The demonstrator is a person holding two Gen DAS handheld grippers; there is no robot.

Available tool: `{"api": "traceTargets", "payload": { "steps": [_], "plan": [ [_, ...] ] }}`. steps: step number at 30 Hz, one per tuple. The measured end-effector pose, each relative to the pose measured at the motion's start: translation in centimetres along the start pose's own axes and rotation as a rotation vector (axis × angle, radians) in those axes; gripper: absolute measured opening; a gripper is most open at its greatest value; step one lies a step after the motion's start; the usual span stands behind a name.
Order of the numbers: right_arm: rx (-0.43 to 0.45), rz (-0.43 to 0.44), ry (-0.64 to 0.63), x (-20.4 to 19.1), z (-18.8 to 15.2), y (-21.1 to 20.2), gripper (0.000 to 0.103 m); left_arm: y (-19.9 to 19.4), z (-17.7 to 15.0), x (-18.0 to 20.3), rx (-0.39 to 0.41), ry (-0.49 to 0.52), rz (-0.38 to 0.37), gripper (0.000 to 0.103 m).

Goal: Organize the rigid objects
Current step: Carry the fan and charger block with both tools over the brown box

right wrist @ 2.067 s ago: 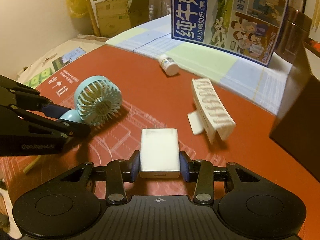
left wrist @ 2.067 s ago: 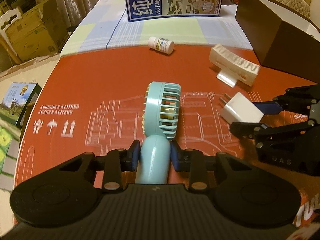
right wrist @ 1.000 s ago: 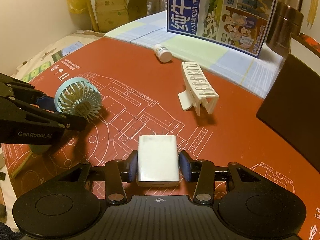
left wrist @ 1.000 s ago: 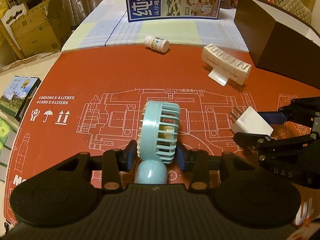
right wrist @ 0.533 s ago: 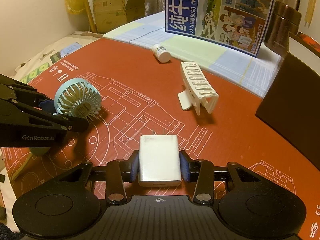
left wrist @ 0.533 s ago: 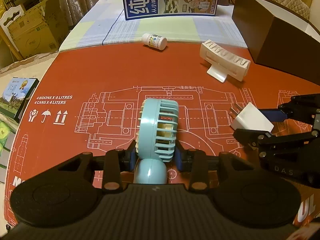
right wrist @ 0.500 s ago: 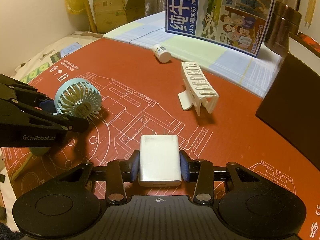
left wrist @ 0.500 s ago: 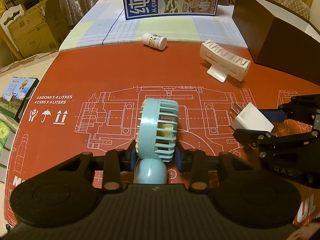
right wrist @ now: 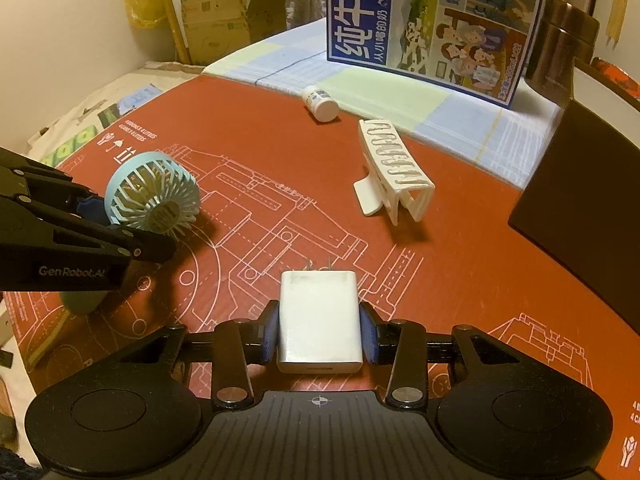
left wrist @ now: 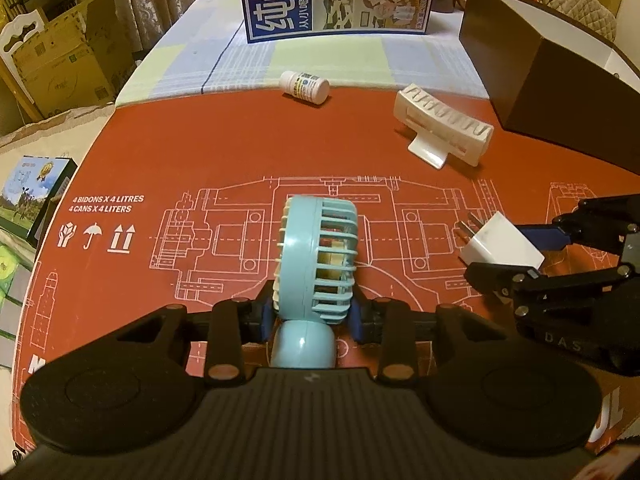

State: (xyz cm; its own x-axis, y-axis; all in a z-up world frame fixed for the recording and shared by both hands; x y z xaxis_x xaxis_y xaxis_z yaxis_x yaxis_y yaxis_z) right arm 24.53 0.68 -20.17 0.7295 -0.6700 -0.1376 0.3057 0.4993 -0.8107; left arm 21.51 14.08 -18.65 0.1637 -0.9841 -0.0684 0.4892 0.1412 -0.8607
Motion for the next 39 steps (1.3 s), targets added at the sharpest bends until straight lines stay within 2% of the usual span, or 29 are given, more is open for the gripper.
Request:
{"api": "traceTargets", "payload": {
  "steps": [27,39],
  "plan": [
    [0.096,-0.014,0.082,2.5,2.3,-3.8,0.038,-2.4,3.0,1.8,0.071,0.018,-0.022,0.031],
    [0.145,-0.032,0.12,4.7,3.2,-6.4,0.038,-3.8,5.0,4.3,0.109,0.062,-0.048,0.031]
  ]
}}
Point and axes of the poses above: each gripper's, at about its wrist camera, not at the fingertips, and y roughly the way its jaws point, x to its right, z to its top, the point moved 9 cm from there along y, roughly the way its jaws point, and after that the axes turned 5 degrees about y, right-handed, at the moved point
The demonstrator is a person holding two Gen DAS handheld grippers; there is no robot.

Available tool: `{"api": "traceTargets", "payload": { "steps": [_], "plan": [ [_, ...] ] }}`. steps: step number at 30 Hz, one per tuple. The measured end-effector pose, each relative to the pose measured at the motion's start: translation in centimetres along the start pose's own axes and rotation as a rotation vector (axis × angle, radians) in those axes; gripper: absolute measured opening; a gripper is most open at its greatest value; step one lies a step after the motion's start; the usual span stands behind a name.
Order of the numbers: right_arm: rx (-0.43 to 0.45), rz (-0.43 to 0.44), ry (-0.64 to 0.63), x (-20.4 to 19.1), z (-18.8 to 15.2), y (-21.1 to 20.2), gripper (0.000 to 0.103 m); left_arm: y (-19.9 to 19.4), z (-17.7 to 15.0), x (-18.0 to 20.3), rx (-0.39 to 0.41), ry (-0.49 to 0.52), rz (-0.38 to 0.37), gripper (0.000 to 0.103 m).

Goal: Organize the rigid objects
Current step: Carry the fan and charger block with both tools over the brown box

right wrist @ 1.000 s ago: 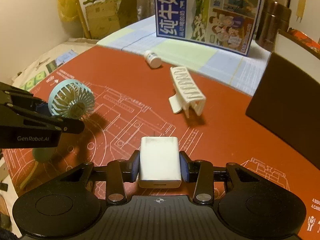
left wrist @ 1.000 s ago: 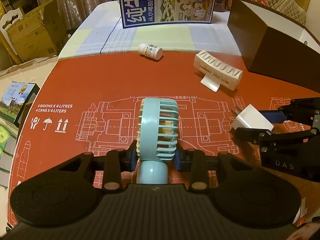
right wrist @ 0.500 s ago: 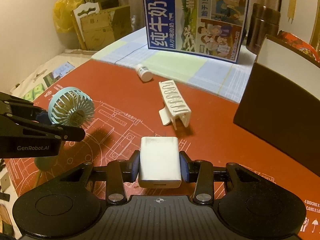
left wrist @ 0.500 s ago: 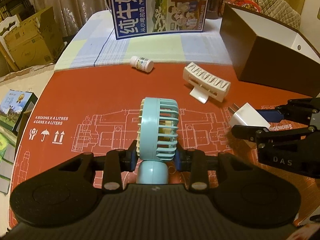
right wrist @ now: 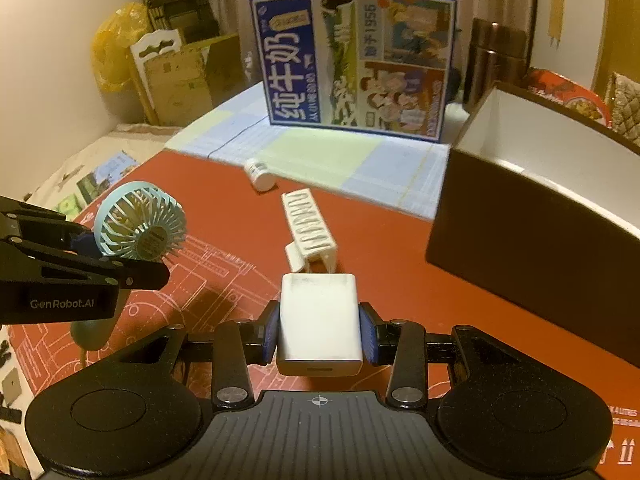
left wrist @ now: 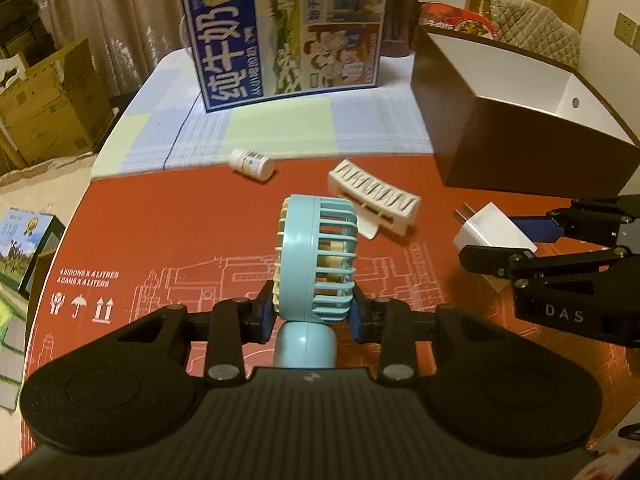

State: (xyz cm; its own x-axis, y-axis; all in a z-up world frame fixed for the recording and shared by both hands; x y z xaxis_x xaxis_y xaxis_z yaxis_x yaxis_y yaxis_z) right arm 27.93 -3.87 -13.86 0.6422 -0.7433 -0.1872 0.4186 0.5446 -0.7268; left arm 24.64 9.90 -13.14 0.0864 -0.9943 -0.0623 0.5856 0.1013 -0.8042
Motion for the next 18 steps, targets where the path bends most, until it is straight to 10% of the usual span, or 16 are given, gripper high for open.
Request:
{"api": "traceTargets", "payload": {
  "steps": [18],
  "plan": [
    [0.079,-0.046,0.059,4.5,1.2,-5.0,0.038,-1.3,4.4,6.4,0.062,0.089,-0.084,0.031]
  ]
}}
Point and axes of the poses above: each gripper's, at about its wrist camera, not at the fingertips, and y roughly the way its jaws point, x to its right, z to its top, the point moved 9 cm from there along y, roughly the way its jaws point, and after that the axes turned 5 degrees about y, right-handed, at the moved point
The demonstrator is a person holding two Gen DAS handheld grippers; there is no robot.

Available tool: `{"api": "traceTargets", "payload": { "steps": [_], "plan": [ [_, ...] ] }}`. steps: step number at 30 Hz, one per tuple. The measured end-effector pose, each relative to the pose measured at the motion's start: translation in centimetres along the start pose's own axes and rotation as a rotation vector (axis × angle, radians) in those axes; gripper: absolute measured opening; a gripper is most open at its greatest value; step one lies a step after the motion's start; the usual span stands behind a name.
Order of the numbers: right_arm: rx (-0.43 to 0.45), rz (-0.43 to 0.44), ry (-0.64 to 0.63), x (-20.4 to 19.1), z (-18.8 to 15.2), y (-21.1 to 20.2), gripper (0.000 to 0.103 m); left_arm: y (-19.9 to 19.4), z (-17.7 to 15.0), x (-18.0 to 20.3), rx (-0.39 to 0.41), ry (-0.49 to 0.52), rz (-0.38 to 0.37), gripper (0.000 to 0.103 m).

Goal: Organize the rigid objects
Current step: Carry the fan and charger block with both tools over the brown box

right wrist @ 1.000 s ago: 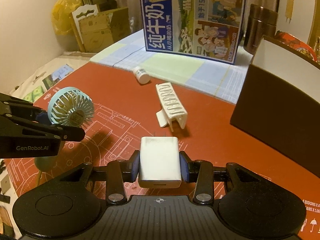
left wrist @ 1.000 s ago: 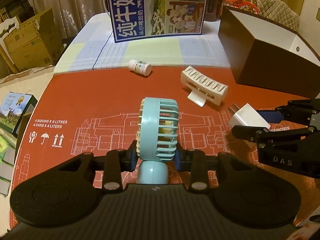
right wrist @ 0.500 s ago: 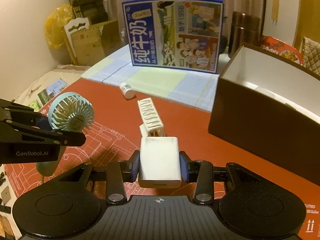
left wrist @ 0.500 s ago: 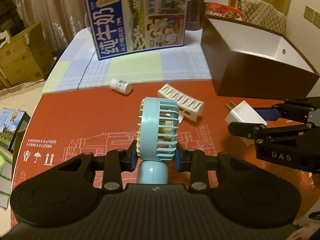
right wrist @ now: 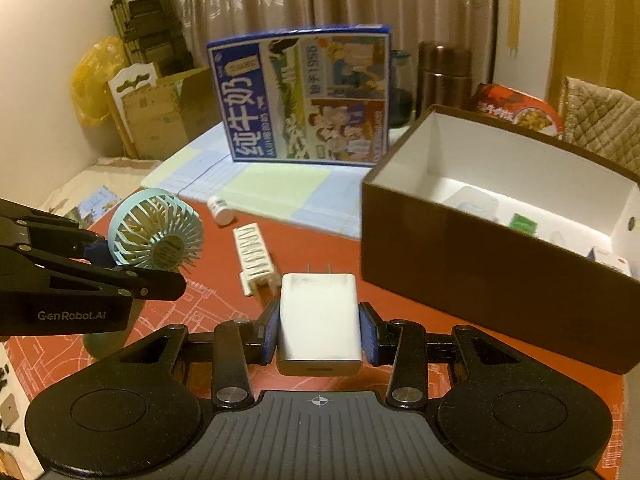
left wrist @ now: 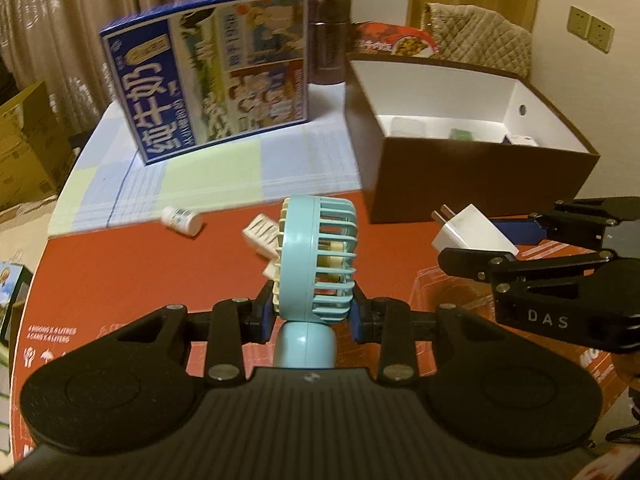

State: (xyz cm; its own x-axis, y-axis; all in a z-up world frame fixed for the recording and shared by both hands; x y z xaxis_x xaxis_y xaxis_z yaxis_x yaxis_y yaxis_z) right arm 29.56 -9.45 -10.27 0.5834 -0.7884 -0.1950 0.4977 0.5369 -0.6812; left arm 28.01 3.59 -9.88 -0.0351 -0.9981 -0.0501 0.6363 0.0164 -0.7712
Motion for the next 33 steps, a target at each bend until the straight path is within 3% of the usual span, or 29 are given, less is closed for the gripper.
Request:
{"api": "traceTargets", "payload": {
  "steps": [33],
  "plan": [
    [0.12,-0.108,0.076,11.9,5.6,-5.1,0.038,1.4,12.1,9.4,0.132,0.134,-0.106,0.031]
  ]
}}
Point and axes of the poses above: each gripper's, at about its wrist camera, not at the fingertips, and y roughly the way its jaws point, x to its right, z to its top, the point moved 9 cm from there along y, roughly the way its jaws point, and after that the axes turned 5 degrees about y, right-handed, at the moved point
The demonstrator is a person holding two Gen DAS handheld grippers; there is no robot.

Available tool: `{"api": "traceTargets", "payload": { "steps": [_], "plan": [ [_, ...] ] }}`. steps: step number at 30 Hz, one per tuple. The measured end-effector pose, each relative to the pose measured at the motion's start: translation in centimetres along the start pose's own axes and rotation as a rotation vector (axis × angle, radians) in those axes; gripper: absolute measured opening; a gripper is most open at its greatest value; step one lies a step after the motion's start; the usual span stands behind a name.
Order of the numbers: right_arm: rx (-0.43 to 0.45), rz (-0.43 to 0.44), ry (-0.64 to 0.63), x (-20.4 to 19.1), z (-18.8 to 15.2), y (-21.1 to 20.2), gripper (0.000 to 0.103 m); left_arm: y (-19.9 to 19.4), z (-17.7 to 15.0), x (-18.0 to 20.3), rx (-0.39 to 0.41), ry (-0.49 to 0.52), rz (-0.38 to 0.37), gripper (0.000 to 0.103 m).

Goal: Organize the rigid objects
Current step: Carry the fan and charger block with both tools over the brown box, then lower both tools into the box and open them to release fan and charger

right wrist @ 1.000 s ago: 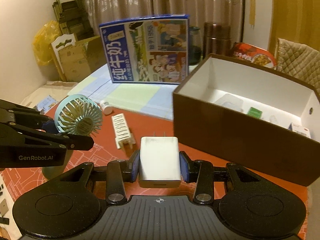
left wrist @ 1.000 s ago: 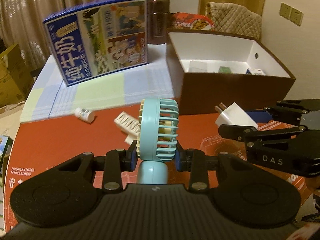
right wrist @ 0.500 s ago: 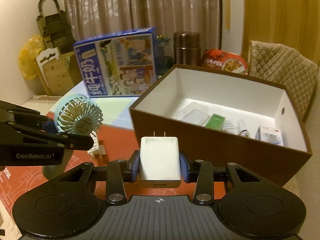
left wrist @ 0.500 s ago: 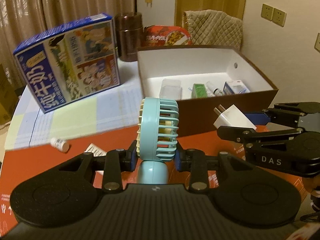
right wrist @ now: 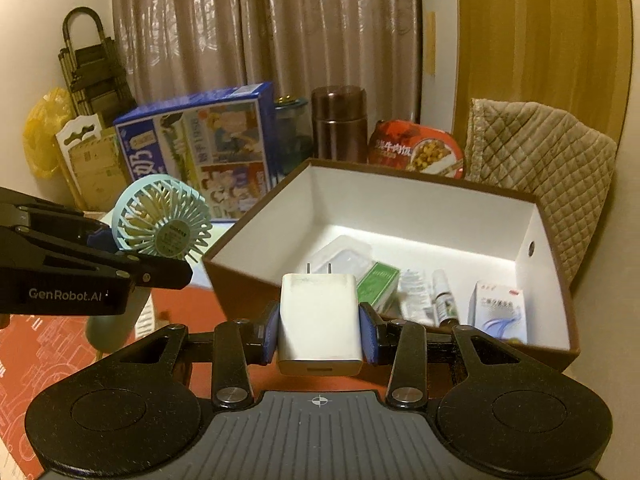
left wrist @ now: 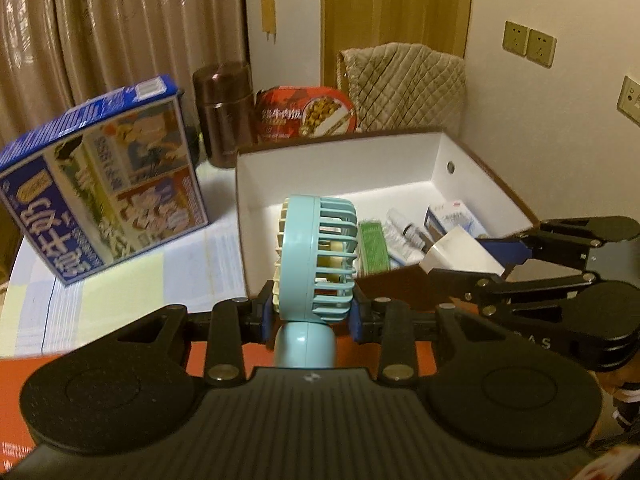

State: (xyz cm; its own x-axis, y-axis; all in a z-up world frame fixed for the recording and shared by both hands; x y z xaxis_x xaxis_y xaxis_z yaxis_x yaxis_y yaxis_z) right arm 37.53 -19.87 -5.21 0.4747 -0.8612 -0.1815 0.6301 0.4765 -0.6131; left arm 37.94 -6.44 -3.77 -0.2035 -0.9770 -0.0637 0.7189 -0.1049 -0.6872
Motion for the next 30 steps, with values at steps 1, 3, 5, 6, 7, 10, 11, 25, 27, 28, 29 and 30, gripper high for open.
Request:
{"api": "traceTargets", "payload": {
  "steps": [1,3,5,6,7,10,11,25,27,28,29,30],
  "plan": [
    [0.003,-0.001,0.002,0.4,0.3,0.1,0.038,0.1,0.5,0.1,0.006,0.006,0.0,0.031],
    [0.007,-0.001,0.008,1.1,0.9,0.3,0.038,0.4,1.6,0.2,0.019,0.013,0.0,0.031],
    [0.013,-0.006,0.014,1.8,1.6,0.4,0.038,0.7,2.9,0.2,0.032,0.018,-0.001,0.031],
    [0.015,-0.01,0.016,2.1,1.9,0.5,0.038,0.9,3.5,0.3,0.039,0.021,-0.002,0.031],
    [0.019,-0.014,0.019,2.5,2.3,0.6,0.038,1.0,4.1,0.3,0.046,0.025,-0.002,0.031],
    [0.027,-0.027,0.028,3.7,3.4,1.0,0.038,1.6,6.1,0.3,0.068,0.039,-0.004,0.031],
    [0.03,-0.033,0.032,4.1,3.8,1.1,0.038,1.9,6.8,0.2,0.074,0.044,-0.006,0.031],
    [0.028,-0.125,0.088,11.1,7.3,5.2,0.038,9.6,12.4,1.1,0.041,0.087,-0.039,0.031],
    [0.015,-0.138,0.094,11.9,7.3,6.1,0.038,11.2,12.3,1.5,0.018,0.09,-0.052,0.031],
    [0.009,-0.144,0.096,12.3,7.3,6.6,0.038,12.1,12.2,1.7,0.002,0.089,-0.055,0.031],
    [0.003,-0.15,0.097,12.7,7.3,7.2,0.038,12.9,12.1,1.8,-0.013,0.088,-0.059,0.031],
    [-0.003,-0.157,0.098,13.0,7.3,7.7,0.038,13.7,11.9,2.0,-0.028,0.089,-0.066,0.031]
  ]
}}
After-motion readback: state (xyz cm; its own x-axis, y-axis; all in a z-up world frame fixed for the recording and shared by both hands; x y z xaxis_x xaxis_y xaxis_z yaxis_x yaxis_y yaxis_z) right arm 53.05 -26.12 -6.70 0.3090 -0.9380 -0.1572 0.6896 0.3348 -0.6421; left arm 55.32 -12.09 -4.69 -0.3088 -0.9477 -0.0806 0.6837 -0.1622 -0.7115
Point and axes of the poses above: each gripper's, at about its wrist camera, not at the fingertips, and y roughly the way its jaws point, x to its right, z to its top, the point moved 9 cm from there along y, roughly the way its jaws point, and after that the axes turned 5 degrees about y, right-handed, at the moved point
